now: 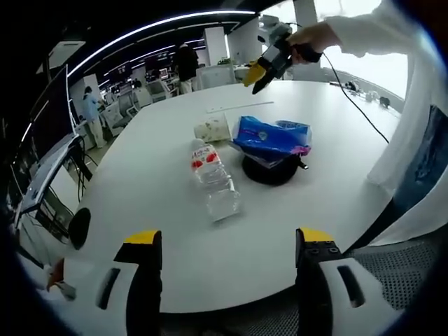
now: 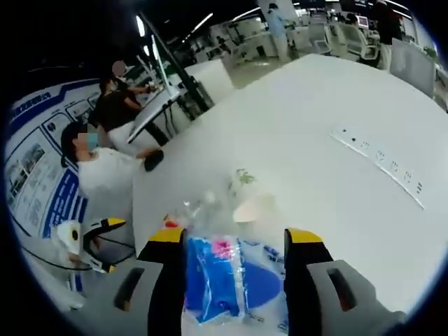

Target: Arrange the tabletop items into an orderly group along one side of the table until the central work area is clear of visible clutter.

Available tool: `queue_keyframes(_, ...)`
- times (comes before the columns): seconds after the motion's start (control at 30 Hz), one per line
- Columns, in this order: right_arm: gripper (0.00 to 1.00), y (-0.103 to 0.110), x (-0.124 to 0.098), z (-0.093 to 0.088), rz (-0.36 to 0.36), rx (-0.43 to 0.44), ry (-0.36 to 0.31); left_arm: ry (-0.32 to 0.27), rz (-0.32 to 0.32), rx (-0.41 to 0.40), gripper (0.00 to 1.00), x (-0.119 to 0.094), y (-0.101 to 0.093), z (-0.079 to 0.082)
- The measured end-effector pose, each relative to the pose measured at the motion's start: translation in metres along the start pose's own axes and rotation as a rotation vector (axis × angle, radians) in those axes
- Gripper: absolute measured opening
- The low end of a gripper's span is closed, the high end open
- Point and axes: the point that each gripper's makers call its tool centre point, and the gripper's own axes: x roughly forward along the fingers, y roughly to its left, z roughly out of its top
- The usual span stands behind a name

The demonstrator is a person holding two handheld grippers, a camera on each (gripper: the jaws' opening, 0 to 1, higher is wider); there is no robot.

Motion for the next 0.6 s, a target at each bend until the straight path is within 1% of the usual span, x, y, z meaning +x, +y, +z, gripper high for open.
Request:
queue_keyframes(0.1,0.54,0.004,0.013,-0.002,0.020,0.017,0.009,-0.004,-0.010,-0.017,0.80,0.000,-0.002,0.001)
queue_keyframes(0.17,0.55,0.003,0.021,-0.005,0.020,0.016,0.021,-0.009,-0.015,-0.033,0.79,0.000,-0.002,0.002)
queue_keyframes(0.33,0.55,0.008,0.034,-0.014,0.041,0.030,0.052,0.012,-0.019,-0.035,0.77,0.001,-0.003,-0.002)
queue_keyframes(0.4,0.55,0.008,0.037,-0.018,0.038,0.013,0.068,0.023,-0.018,-0.031,0.77,0.002,-0.004,-0.004)
queue_keyframes(0.47,0.54,0.006,0.039,-0.018,0.037,0.016,0.067,0.033,-0.017,-0.027,0.76,0.002,-0.004,-0.006)
queue_keyframes(0.5,0.54,0.007,0.041,-0.015,0.057,0.069,0.044,0.034,-0.019,-0.027,0.76,0.002,-0.004,-0.006)
queue_keyframes(0.53,0.53,0.006,0.042,-0.014,0.062,0.090,0.037,0.029,-0.022,-0.026,0.75,0.001,-0.005,-0.004)
queue_keyframes(0.6,0.53,0.005,0.045,-0.013,0.057,0.085,0.033,0.013,-0.026,-0.026,0.75,0.000,-0.005,-0.001)
